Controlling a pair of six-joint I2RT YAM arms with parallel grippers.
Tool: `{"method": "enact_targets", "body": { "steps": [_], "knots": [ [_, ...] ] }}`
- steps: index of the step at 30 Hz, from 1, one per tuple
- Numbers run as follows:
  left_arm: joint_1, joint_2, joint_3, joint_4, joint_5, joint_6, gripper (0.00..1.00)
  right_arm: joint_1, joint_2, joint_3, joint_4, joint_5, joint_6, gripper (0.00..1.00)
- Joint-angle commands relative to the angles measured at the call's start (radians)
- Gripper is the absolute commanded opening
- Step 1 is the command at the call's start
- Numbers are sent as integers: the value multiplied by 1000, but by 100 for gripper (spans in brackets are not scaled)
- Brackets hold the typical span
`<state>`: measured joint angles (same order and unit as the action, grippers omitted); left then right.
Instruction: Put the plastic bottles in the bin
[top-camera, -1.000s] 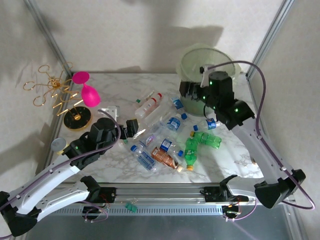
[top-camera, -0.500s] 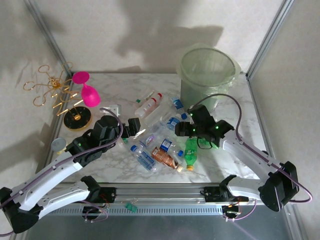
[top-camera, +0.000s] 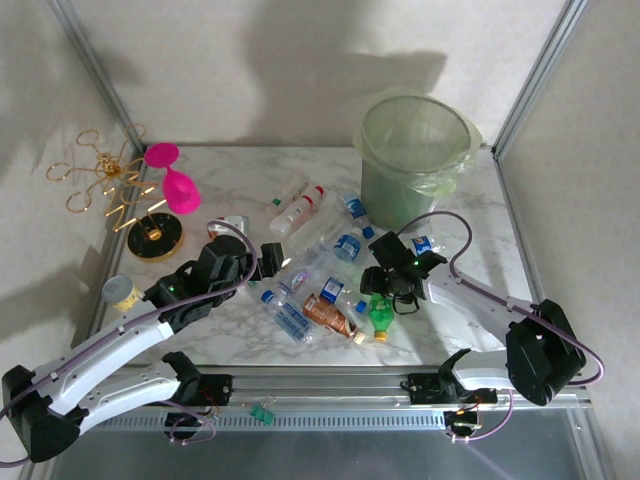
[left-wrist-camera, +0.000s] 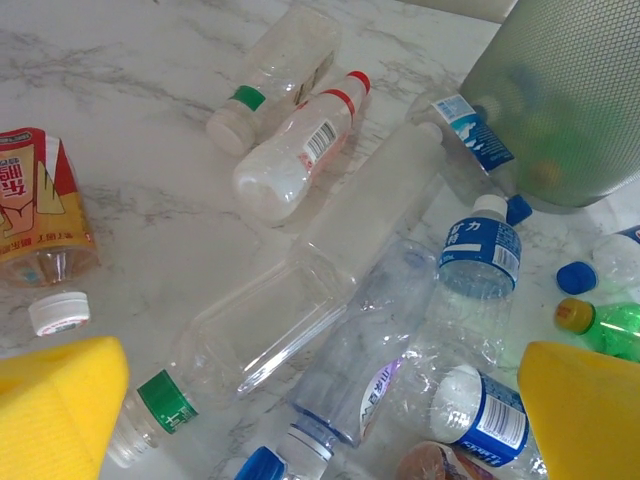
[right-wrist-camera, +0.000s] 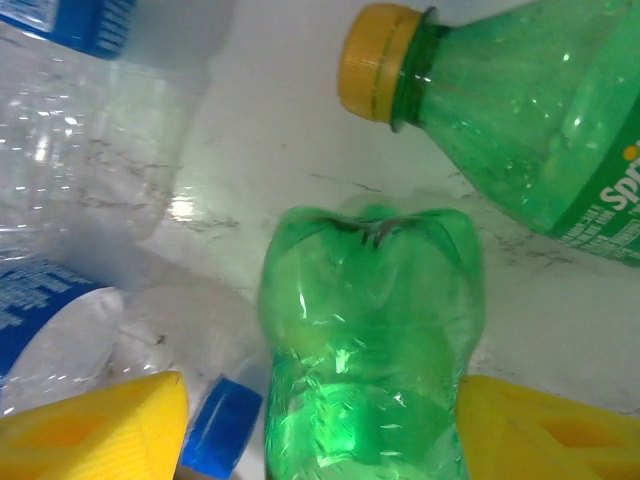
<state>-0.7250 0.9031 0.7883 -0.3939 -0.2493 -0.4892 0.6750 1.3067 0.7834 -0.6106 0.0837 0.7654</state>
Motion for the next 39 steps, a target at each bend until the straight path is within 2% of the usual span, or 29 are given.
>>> {"method": "enact_targets", "body": {
  "steps": [1,12,22,26,31,35,39],
  "knots": [
    [-7,-9,-11,21,-33,22,100,8,20,-26,16,24,44,72],
    [-7,0,-14,32,-33,38,100,9,87,-71,60,42,35,71],
    [-7,11,-14,37,-30,44,100,8,108,-86,85,53,23,64],
    [-7,16,-11,36,-32,43,100,9,77,-55,43,69,16,61],
    [-7,15,-7,42,-21,37,100,10,-8,13,0,30,-21,58],
    [-6,33,35,29,35,19,99,15,-80,91,6,-35,-83,56],
    [-11,38,88,44,143,28,100,15,-158,155,52,-90,-172,57]
  ]
}}
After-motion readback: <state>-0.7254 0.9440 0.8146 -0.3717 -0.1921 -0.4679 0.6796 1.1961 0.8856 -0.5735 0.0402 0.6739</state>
